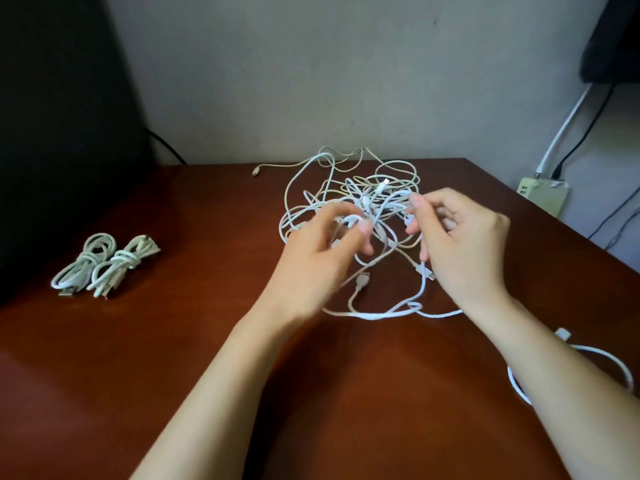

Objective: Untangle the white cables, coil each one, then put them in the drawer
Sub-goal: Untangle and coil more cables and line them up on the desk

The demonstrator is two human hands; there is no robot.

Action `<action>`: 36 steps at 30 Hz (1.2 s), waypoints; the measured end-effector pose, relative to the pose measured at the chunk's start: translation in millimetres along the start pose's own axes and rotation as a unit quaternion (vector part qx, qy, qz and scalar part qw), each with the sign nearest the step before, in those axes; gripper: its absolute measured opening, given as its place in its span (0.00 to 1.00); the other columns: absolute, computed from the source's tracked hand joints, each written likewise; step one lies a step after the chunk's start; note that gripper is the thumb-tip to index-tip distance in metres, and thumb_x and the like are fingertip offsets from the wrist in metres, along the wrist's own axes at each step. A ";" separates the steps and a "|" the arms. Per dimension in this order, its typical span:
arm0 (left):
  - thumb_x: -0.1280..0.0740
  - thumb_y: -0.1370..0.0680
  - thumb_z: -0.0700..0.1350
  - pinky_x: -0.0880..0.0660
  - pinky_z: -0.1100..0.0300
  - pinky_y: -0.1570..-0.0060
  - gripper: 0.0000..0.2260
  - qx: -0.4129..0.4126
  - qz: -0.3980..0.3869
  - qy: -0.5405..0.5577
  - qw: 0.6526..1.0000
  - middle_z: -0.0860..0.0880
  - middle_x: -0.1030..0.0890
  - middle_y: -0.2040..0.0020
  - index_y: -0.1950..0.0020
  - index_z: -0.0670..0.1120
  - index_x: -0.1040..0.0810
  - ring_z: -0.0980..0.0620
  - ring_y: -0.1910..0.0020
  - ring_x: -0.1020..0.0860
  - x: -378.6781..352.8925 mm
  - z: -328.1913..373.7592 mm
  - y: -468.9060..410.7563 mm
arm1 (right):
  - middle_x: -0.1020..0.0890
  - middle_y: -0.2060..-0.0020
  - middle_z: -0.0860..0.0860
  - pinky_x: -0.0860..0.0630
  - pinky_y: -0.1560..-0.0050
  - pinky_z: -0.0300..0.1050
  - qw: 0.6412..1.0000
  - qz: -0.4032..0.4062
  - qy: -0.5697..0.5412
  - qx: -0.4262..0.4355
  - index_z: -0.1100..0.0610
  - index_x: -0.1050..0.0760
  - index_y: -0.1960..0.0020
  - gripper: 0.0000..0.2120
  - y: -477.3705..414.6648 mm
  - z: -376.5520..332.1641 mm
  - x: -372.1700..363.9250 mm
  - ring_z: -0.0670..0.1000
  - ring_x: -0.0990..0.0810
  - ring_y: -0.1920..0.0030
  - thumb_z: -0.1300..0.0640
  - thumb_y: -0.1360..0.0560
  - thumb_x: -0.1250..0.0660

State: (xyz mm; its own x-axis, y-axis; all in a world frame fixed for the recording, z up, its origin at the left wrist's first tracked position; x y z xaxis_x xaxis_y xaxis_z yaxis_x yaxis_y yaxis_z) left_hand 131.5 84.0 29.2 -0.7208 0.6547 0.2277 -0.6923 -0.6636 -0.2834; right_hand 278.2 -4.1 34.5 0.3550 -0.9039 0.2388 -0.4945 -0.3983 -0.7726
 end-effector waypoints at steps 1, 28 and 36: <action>0.33 0.22 0.49 0.32 0.64 0.70 0.01 -0.003 -0.013 -0.042 0.999 0.53 0.19 0.62 0.51 0.53 0.23 0.59 0.75 0.29 -2.6 -0.8 1.0 | 0.21 0.72 0.44 0.30 0.76 0.35 1.000 -0.001 0.002 -0.002 0.58 0.21 0.61 0.10 0.3 0.1 -0.7 0.46 0.24 0.78 0.55 0.22 0.34; 0.31 0.32 0.40 0.34 0.67 0.64 0.09 -0.102 -0.206 -0.174 0.957 0.57 0.21 0.62 0.57 0.54 0.20 0.59 0.67 0.27 -20.1 7.7 11.5 | 0.23 0.78 0.46 0.31 0.75 0.36 0.979 -0.062 -0.029 -0.190 0.54 0.22 0.69 0.15 -4.7 22.5 -7.1 0.44 0.28 0.81 0.52 0.24 0.32; 0.28 0.35 0.55 0.29 0.57 0.62 0.12 -0.048 -0.209 -0.129 0.968 0.48 0.23 0.68 0.60 0.47 0.20 0.46 0.67 0.28 -1.7 2.0 8.0 | 0.19 0.53 0.48 0.29 0.75 0.37 0.971 -0.053 -0.068 -0.223 0.50 0.25 0.50 0.08 -11.8 27.7 1.4 0.43 0.24 0.76 0.59 0.27 0.29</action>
State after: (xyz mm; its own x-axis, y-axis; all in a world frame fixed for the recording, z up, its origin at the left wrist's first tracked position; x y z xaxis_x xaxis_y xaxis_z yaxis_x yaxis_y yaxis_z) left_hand 127.1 76.8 28.4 -0.3710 0.7389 0.5625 -0.9281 -0.3150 -0.1984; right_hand 306.5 3.6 27.7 0.5084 -0.8377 0.1993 -0.7337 -0.5425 -0.4091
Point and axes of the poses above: each hand's wrist, its own y-axis away from the middle knuckle, its own x-axis out of the back of the hand, z = x × y, the point moved 4 cm from there along -y, towards the middle knuckle
